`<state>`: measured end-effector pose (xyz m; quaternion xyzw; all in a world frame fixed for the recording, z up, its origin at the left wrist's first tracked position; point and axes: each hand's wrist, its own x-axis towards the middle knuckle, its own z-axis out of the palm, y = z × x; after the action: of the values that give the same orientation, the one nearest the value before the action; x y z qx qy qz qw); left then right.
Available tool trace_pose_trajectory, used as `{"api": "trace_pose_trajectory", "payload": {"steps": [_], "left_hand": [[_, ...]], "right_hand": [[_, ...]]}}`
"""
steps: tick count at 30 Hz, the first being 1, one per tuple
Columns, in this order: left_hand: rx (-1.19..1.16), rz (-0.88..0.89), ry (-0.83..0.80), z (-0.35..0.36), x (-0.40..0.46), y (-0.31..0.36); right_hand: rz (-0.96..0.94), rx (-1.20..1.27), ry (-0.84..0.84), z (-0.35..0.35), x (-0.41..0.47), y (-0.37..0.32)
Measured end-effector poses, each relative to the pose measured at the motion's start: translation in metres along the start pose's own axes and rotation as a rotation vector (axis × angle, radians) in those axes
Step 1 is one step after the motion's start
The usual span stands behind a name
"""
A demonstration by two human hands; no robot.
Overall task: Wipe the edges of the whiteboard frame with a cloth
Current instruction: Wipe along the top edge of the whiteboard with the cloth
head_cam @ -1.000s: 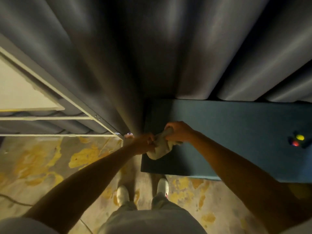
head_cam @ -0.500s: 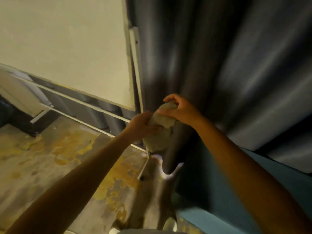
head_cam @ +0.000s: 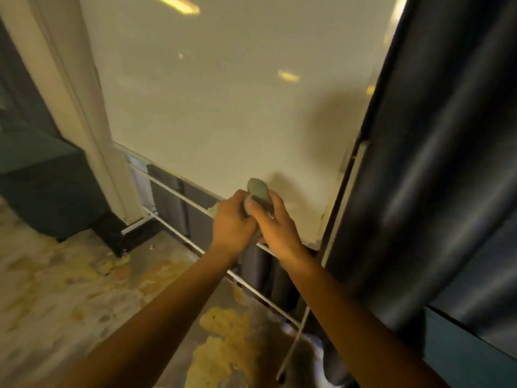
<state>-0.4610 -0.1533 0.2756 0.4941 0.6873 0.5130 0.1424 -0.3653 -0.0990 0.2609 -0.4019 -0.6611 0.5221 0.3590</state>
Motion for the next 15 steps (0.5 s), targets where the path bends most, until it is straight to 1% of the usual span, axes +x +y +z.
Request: {"api": "trace_pose_trajectory", "payload": {"steps": [2, 6, 8, 9, 10, 12, 14, 15], "left_hand": [[-0.004, -0.002, -0.017, -0.034, 0.008, -0.012], [0.047, 0.093, -0.204, -0.09, 0.023, -0.037], [0.078, 0.105, -0.25, -0.129, 0.04, -0.059], [0.067, 0.083, -0.237, -0.144, 0.047, -0.068], [0.06, 0.047, -0.178, -0.163, 0.058, -0.08], [0.064, -0.018, 0.004, -0.192, 0.08, -0.102], [0.157, 0.018, 0.17, -0.226, 0.113, -0.12], [0.204, 0.063, 0.196, -0.242, 0.13, -0.124]], "right_hand": [[0.012, 0.12, 0.009, 0.039, 0.012, -0.012], [-0.004, 0.275, 0.027, 0.091, 0.047, -0.029], [-0.004, 0.284, 0.012, 0.127, 0.07, -0.04], [0.001, 0.265, 0.013, 0.139, 0.079, -0.043], [-0.006, 0.257, 0.013, 0.158, 0.091, -0.047], [-0.019, 0.237, -0.014, 0.187, 0.109, -0.053], [-0.062, 0.167, -0.105, 0.222, 0.137, -0.065], [-0.102, 0.1, -0.157, 0.236, 0.15, -0.074]]}}
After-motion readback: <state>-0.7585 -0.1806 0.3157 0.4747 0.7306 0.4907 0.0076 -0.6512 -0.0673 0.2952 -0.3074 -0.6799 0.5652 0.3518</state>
